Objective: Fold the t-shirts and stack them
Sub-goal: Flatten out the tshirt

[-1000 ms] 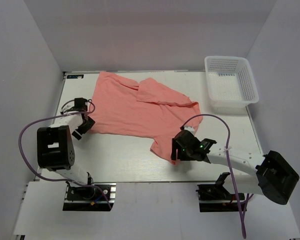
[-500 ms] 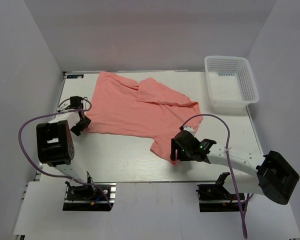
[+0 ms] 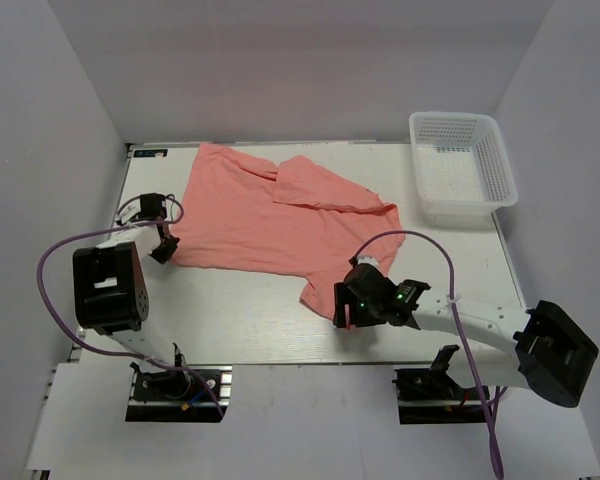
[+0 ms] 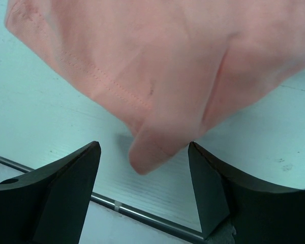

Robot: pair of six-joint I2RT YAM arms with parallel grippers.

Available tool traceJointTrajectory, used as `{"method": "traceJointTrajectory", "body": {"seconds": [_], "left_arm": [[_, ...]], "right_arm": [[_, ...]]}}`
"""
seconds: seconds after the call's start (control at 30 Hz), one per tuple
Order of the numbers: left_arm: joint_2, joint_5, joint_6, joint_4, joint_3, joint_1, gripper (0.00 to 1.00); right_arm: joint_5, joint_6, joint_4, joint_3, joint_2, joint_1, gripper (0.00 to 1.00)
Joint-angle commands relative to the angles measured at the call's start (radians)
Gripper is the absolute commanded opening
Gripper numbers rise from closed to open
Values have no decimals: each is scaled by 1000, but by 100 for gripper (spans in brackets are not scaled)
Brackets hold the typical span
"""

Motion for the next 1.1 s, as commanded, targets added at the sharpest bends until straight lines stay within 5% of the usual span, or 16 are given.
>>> {"method": "traceJointTrajectory", "body": {"seconds": [0.0, 0.07, 0.17, 0.27, 0.3, 0.33, 0.57, 0.73, 0.93, 1.07], "left_arm": [[-40, 8, 0, -23, -49, 5, 0], [-76, 8, 11, -14, -60, 5, 0], [-112, 17, 29, 6, -85, 5, 0], [-147, 45, 64, 17, -94, 5, 0], [-156, 45, 81, 17, -94, 5, 0], [-185, 45, 99, 17, -80, -5, 0], [-435, 97, 130, -35, 20, -16, 0], [-645, 221, 93, -18, 185, -16, 0], [-618, 168, 153, -224, 670, -16, 0], [-558, 174, 189, -310, 1026, -6, 0]], "right_arm": [[10, 28, -3, 37, 28, 23, 75], [32, 77, -10, 30, 44, 26, 72], [109, 157, -10, 30, 90, 25, 54], [194, 215, -29, 42, 118, 25, 23], [207, 223, -27, 53, 114, 25, 5], [233, 223, -26, 59, 104, 26, 0], [545, 53, -35, 269, -126, 20, 0], [710, -221, 78, 500, -227, 23, 0], [732, -535, 202, 753, -293, 20, 0], [615, -654, 210, 1003, -296, 22, 0]]}}
